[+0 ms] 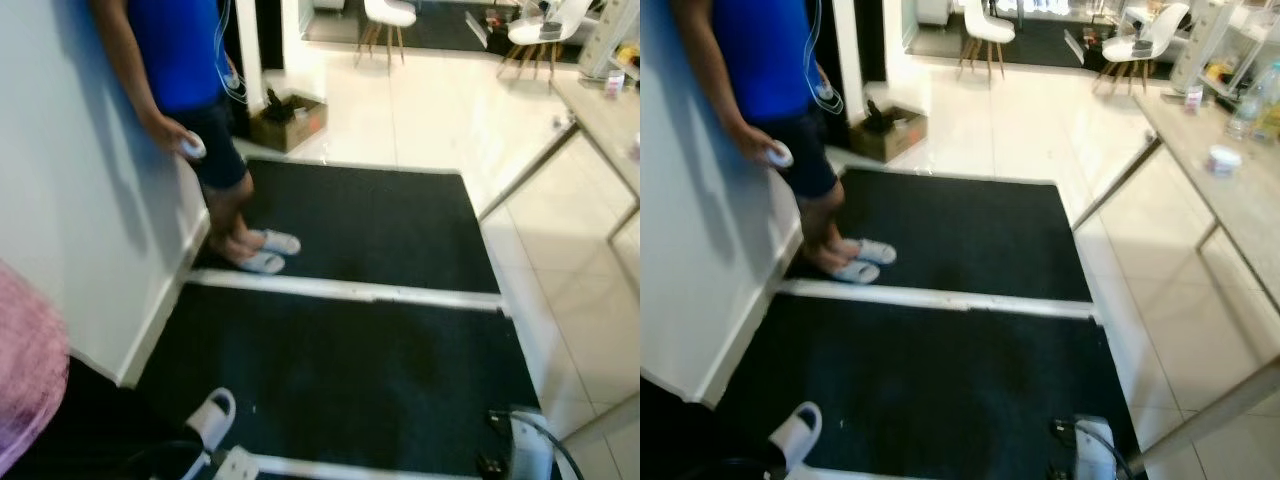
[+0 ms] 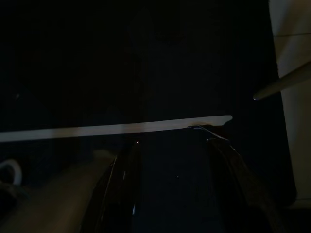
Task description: Restocking fridge
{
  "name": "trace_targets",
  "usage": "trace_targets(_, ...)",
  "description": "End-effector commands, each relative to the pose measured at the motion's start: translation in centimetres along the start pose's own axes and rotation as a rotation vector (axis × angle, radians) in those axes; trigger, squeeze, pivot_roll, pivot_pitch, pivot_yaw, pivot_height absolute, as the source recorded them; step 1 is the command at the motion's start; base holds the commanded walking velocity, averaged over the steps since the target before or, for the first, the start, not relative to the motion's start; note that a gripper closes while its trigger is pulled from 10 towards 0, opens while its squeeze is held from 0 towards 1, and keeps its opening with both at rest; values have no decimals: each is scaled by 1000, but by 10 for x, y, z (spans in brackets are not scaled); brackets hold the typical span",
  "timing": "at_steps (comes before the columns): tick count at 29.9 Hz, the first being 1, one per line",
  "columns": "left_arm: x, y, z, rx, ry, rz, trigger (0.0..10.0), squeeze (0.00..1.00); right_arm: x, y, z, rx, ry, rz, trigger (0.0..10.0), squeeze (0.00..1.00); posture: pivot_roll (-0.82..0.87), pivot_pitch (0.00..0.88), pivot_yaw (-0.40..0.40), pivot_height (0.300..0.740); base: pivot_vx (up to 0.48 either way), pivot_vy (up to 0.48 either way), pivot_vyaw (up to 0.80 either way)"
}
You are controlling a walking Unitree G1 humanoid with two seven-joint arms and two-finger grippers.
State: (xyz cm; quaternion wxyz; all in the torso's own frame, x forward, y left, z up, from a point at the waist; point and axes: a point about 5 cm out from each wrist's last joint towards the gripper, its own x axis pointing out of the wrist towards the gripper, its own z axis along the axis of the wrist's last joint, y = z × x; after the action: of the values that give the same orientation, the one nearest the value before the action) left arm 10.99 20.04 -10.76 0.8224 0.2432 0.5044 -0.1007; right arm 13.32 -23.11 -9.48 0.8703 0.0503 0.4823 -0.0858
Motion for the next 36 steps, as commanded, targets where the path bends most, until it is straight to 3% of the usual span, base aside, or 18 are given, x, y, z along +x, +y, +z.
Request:
trace_targets(1, 0, -8, 2, 9, -7, -30, 10000, 290, -1, -7, 1, 11, 1, -23, 10000, 0, -11, 0, -42, 740, 368, 0, -544)
trace_targets(16, 0, -8, 2, 12, -6, -31, 10000, 290, -1, -7, 1, 9, 3, -22, 10000, 0, -10, 0, -42, 740, 358, 0, -521)
trace_targets(36, 0, -8, 2, 19, -6, -30, 10000, 294, 0, -6, 2, -13, 2, -15, 10000, 0, -5, 0, -43, 740, 341, 0, 0)
